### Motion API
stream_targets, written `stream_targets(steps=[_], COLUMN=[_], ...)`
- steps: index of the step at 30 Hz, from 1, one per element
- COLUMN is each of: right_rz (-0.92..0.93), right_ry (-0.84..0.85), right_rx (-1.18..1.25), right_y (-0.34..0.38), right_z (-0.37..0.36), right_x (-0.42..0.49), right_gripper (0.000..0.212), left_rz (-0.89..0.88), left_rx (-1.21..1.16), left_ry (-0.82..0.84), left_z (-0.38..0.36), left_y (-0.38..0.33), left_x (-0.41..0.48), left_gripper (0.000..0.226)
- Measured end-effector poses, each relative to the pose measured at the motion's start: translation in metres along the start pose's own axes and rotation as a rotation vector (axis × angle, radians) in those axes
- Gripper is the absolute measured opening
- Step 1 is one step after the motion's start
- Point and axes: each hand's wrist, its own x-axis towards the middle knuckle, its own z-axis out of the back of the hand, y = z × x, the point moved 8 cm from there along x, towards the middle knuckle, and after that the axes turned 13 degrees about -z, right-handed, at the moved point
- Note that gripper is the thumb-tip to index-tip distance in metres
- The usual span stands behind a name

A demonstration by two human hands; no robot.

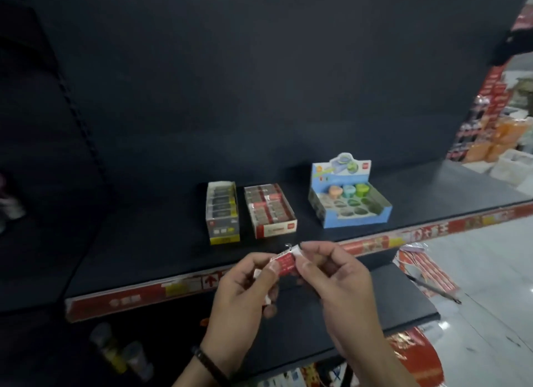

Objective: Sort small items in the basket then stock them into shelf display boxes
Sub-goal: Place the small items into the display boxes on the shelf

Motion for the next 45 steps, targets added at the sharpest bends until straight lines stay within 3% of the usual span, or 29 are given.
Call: stream_targets(steps=[3,9,12,16,22,26,31,41,45], right_rz=[0.057,0.179,0.229,0.315,0.413,0.463,0.429,0.511,0.494], right_ry=[0.165,0.35,0.368,0.232,0.121,0.116,0.123,0.185,0.279], right_rx=[-0.096,-0.242,-0.304,-0.386,-0.897,-1.262,-1.44,-1.433,-1.489], right_y=[0.015,0.045,0.055,0.072,0.076,0.058,0.042,0.033,0.028], right_z=[-0.017,-0.028,-0.027,-0.019,-0.036,-0.06,-0.071,-0.074,-0.07], right_x=[0.019,0.064,0.087,0.134,0.197,0.227,0.244,0.245,0.244], right_gripper=[0.033,0.024,0.023,0.023,0.017,0.011,0.008,0.012,0.031], left_rz=[-0.029,0.07,-0.012,-0.2,-0.102,-0.098,-0.111,-0.008,0.065], left_rx=[0.01,0.015,0.339,0.848,1.241,1.315,1.341,1.21,0.995], left_ry=[-0.022,0.029,0.021,-0.043,0.052,0.071,0.078,0.126,0.158], left_z=[0.002,-0.007,-0.004,0.009,0.023,0.023,0.024,0.03,0.029], left_y=[-0.008,-0.01,-0.02,-0.038,-0.023,-0.015,-0.011,-0.009,0.0], left_x=[0.019,0.052,0.068,0.084,0.107,0.115,0.114,0.117,0.116], left_gripper=[0.025,0.028,0.022,0.004,0.017,0.019,0.02,0.017,0.029])
